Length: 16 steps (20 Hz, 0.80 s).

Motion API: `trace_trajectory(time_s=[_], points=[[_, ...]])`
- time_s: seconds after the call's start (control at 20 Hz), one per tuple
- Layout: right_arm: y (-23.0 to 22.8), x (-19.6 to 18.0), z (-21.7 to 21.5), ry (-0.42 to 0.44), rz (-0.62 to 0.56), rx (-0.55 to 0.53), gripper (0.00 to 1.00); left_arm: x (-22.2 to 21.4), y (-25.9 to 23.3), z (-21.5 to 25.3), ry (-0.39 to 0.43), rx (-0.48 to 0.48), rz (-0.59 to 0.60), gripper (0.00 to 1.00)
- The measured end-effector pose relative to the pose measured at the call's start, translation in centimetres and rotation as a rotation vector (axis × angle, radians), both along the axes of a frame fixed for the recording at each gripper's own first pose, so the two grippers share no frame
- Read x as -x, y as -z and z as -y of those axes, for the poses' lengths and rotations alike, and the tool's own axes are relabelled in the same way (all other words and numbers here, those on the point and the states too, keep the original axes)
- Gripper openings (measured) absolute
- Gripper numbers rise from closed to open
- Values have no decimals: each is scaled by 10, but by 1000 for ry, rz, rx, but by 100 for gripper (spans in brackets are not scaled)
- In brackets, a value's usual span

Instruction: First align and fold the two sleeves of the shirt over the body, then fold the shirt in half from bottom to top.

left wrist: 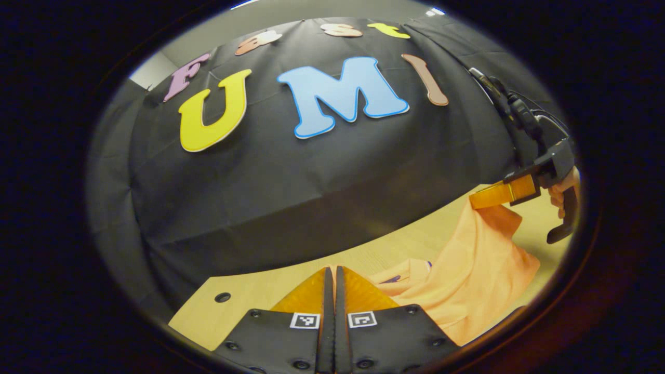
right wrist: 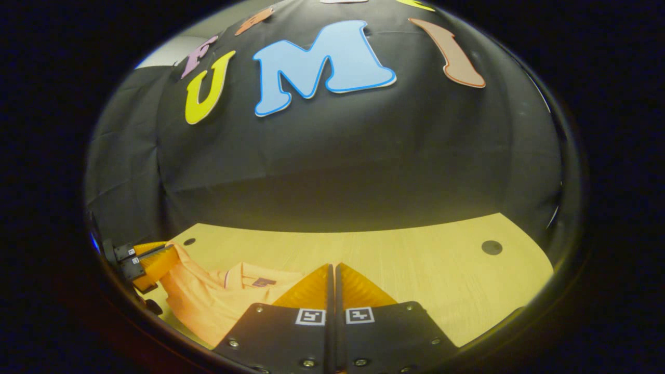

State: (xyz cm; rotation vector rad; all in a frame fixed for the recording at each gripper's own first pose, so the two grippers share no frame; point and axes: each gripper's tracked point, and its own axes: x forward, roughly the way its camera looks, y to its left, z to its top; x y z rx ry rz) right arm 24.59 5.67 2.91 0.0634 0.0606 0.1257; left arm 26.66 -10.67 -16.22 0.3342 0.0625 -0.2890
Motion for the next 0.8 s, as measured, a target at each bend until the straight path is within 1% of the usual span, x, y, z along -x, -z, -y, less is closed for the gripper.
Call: trace_trajectory(time_s=[0.15, 0.25, 0.3, 0.4, 0.55, 0.6, 0.7, 0.8], points=[[-3, -7, -4, 0, 32, 28, 0, -8, 6, -4, -12, -6, 15, 5], [-1, -12, -5, 9, 47, 65, 0, -12, 8, -8, -17, 15, 27, 5], [2, -15, -7, 12, 48, 75, 0, -14, 9, -11, -18, 24, 34, 7], [9, -23, -9, 13, 46, 86, 0, -17, 11, -14, -14, 30, 47, 7], [21, -37, -5, 34, 36, 118, 0, -24, 9, -11, 8, 39, 72, 7], [23, -41, -3, 46, 27, 125, 0, -26, 7, -4, 32, 37, 74, 5], [29, -46, -2, 54, 15, 125, 0, -32, 11, 3, 44, 0, 66, 5], [35, -50, 2, 73, 6, 137, 0, -34, 12, 3, 47, 9, 69, 5]])
